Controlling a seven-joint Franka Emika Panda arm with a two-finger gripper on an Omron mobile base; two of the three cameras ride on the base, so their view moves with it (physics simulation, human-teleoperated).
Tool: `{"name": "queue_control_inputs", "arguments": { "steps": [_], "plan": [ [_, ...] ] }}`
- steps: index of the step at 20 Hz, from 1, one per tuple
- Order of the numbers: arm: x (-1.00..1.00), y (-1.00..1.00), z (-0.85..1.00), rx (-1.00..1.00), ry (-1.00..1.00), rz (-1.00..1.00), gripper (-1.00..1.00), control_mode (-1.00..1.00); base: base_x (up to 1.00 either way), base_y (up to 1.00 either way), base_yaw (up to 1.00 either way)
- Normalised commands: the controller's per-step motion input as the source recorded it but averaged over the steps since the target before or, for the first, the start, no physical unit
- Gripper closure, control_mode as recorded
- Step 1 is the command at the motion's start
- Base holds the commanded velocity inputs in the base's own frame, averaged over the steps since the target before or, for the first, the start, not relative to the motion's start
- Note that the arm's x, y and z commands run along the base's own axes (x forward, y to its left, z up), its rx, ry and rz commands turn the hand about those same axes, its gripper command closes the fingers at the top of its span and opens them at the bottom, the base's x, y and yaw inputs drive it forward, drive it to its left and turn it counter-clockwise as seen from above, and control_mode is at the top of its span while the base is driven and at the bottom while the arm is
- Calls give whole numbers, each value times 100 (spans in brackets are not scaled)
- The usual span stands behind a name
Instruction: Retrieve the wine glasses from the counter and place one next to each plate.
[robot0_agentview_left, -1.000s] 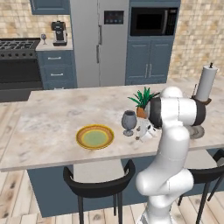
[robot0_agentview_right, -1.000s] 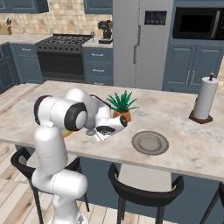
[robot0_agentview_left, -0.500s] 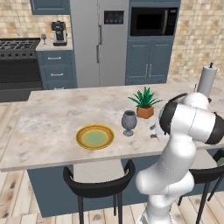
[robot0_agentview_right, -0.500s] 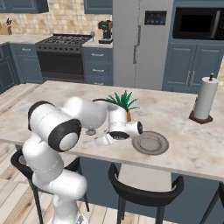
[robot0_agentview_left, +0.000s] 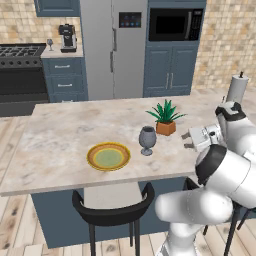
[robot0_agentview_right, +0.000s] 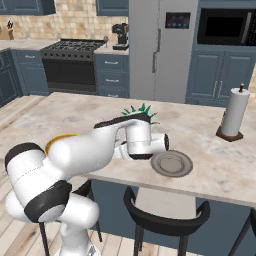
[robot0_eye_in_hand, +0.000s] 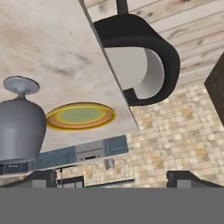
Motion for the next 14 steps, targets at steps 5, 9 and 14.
{"name": "queue_control_inputs", "arguments": {
  "steps": [5,9,14],
  "plan": [
    [-76,11,95,-1,-25,-6,-100,-100,0,0,0],
    [-100,14,93,-4,-47,-4,-100,-100,0,0,0],
    [-94,29,83,-1,-43,-2,-100,-100,0,0,0]
  ]
}}
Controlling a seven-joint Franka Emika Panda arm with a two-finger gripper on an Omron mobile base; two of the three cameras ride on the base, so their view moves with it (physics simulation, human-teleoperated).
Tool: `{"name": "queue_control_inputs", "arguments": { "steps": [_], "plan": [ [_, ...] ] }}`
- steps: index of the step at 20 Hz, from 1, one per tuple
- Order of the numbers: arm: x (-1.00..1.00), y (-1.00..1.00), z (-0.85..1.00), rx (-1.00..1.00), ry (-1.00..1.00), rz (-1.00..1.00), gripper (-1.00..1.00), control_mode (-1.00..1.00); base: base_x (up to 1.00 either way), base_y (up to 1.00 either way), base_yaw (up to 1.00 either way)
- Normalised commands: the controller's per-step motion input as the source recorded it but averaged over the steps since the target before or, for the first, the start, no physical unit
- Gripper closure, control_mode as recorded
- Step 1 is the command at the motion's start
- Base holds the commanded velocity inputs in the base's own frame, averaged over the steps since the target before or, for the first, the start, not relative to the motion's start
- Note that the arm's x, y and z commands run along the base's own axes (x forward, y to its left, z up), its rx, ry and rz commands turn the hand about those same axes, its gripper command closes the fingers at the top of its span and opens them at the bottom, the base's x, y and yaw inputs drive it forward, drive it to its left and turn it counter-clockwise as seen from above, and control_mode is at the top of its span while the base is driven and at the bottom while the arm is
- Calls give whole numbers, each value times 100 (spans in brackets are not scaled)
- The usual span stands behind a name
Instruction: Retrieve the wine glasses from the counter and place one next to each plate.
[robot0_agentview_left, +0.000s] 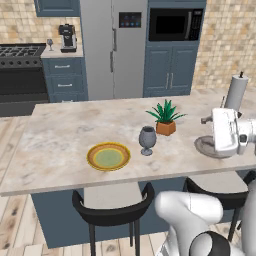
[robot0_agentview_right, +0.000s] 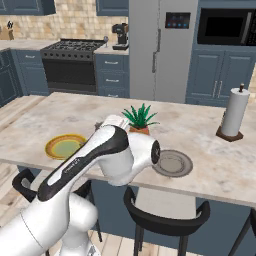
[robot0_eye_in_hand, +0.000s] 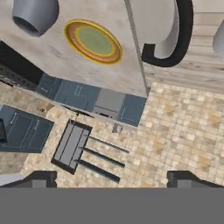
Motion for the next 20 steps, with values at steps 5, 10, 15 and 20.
{"name": "queue_control_inputs", "arguments": {
  "steps": [5,10,15,20],
  "plan": [
    [-100,44,71,0,-46,0,-100,-100,0,0,0],
    [0,0,0,0,0,0,-100,100,-85,95,1],
    [0,0,0,0,0,0,-100,100,-70,100,8],
    [0,0,0,0,0,0,-100,100,-44,100,21]
  ]
}}
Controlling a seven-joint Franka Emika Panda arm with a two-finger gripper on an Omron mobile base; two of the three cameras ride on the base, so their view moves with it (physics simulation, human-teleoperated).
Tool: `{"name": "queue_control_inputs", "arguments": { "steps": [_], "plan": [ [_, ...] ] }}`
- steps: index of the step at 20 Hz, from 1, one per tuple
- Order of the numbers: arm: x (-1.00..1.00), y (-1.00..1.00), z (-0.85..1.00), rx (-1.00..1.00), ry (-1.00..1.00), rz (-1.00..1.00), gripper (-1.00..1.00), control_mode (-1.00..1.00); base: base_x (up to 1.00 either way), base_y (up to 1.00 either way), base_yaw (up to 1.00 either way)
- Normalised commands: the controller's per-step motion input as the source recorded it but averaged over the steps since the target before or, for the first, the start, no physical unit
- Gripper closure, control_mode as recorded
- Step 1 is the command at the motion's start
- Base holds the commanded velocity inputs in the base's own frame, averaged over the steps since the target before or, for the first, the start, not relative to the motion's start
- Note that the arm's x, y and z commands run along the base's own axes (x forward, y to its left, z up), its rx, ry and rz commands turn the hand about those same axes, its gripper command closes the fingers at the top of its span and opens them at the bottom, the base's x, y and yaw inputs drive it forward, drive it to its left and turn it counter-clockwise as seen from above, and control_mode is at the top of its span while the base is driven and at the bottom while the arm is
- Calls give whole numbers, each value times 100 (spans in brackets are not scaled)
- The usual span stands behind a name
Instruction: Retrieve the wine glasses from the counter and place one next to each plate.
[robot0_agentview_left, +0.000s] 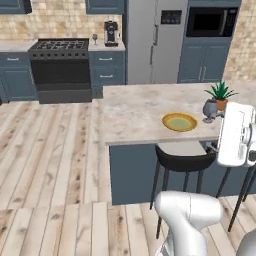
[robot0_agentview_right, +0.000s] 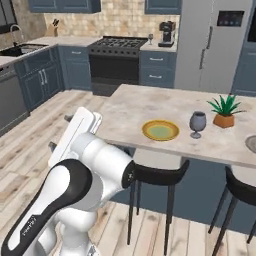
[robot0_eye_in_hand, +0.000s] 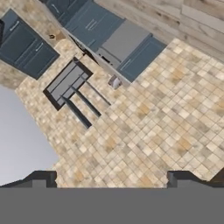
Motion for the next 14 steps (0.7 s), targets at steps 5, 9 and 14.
{"name": "queue_control_inputs", "arguments": {
  "steps": [5,9,14],
  "plan": [
    [0,0,0,0,0,0,-100,100,41,100,-4],
    [0,0,0,0,0,0,-100,100,89,78,-57],
    [0,0,0,0,0,0,-100,100,65,64,-69]
  ]
}}
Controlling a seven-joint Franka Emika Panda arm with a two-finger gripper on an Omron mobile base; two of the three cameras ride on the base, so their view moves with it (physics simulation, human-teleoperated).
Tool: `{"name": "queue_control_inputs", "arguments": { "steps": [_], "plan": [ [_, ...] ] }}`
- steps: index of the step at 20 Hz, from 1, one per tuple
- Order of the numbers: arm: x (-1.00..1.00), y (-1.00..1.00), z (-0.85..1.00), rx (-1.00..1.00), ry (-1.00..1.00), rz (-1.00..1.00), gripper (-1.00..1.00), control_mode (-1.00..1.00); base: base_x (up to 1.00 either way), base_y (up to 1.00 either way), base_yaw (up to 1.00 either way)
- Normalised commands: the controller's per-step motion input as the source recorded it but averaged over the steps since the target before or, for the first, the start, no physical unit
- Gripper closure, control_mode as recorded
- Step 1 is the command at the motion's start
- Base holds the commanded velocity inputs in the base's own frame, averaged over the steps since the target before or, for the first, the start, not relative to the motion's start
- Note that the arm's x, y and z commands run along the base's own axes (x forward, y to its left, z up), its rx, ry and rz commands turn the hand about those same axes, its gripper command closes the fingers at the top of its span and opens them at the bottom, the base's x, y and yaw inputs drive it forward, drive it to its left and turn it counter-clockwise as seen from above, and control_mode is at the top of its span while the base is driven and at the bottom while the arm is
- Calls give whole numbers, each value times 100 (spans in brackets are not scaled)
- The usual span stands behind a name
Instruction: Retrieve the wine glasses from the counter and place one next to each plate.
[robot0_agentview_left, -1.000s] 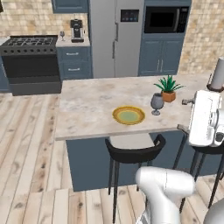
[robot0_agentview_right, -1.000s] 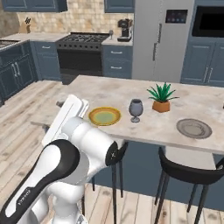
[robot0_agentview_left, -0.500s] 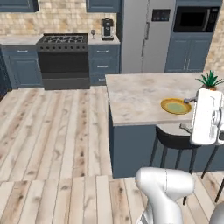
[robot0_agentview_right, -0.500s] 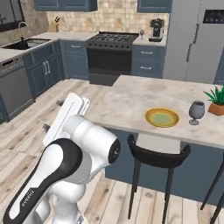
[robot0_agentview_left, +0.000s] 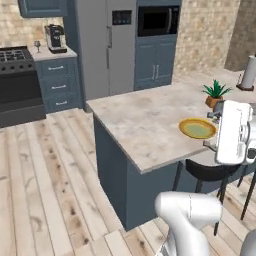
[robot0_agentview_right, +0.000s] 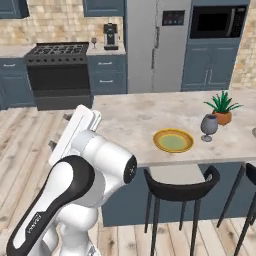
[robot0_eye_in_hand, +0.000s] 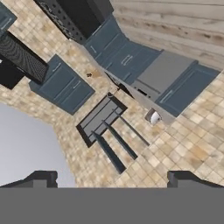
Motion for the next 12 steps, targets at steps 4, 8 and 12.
{"name": "queue_control_inputs", "arguments": {
  "steps": [4,8,12],
  "plan": [
    [0,0,0,0,0,0,-100,100,59,89,-52],
    [0,0,0,0,0,0,-100,100,0,100,-12],
    [0,0,0,0,0,0,-100,100,0,100,0]
  ]
}}
